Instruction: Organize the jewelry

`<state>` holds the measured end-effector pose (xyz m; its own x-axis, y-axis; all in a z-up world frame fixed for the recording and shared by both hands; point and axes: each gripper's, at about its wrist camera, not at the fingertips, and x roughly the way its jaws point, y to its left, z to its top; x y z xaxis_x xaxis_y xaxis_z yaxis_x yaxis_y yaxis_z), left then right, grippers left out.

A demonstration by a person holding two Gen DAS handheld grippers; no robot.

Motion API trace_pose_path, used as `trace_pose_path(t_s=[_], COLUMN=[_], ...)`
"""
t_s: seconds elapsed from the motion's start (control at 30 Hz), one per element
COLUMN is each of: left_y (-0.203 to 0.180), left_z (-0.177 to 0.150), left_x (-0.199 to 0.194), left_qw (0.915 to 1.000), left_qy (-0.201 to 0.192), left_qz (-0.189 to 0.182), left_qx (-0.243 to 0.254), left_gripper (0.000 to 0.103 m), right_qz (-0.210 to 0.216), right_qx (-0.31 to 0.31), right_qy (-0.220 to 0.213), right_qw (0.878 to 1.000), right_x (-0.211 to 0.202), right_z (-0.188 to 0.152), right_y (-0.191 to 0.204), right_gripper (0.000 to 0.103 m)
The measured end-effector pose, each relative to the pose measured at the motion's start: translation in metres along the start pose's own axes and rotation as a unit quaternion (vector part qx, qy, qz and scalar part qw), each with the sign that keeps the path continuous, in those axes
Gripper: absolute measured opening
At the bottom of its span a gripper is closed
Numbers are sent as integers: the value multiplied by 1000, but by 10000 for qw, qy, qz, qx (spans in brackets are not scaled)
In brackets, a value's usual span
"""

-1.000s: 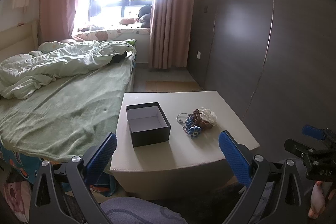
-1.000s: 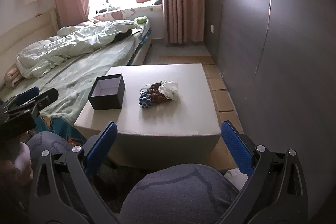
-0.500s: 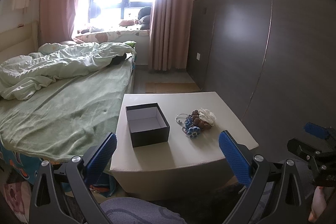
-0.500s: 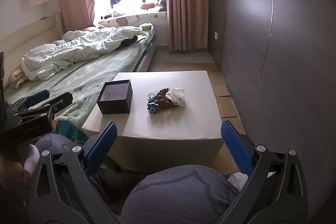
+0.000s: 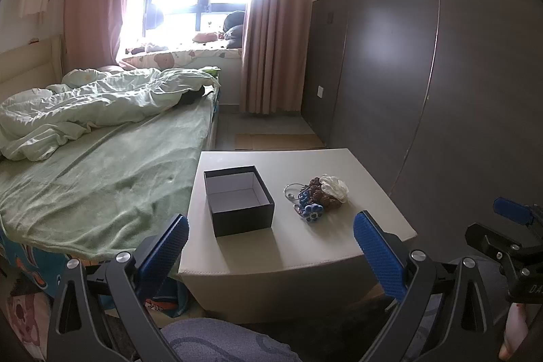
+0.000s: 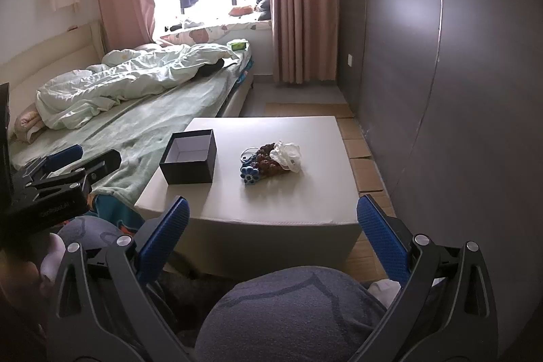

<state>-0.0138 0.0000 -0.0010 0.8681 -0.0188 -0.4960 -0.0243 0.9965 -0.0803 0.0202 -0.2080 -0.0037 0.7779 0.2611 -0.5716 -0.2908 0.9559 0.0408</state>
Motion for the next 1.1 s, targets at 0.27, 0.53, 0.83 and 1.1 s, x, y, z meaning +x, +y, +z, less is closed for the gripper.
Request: trace_pose_path(t_s=[0.27,0.53,0.83,1.1], left_y=[-1,-2,-1,3], left_z=[0,0,3,11], left_x=[0,-2,-3,14], left_qw=[10000,10000,10000,9998], left_qy=[-3,-30,-18,214], left_qz=[23,26,-3,47], left_qx=[11,5,5,45], left_gripper=[94,94,94,94], right_qz=[25,-24,-75,-175], right_qx=[38,23,90,65], right_qy=[5,32,118,415], right_qw=[10000,10000,9999,9990], right_x=[1,5,17,42], right_z=[-1,-3,-4,6], right_y=[0,0,2,-1], right_gripper=[99,99,99,99])
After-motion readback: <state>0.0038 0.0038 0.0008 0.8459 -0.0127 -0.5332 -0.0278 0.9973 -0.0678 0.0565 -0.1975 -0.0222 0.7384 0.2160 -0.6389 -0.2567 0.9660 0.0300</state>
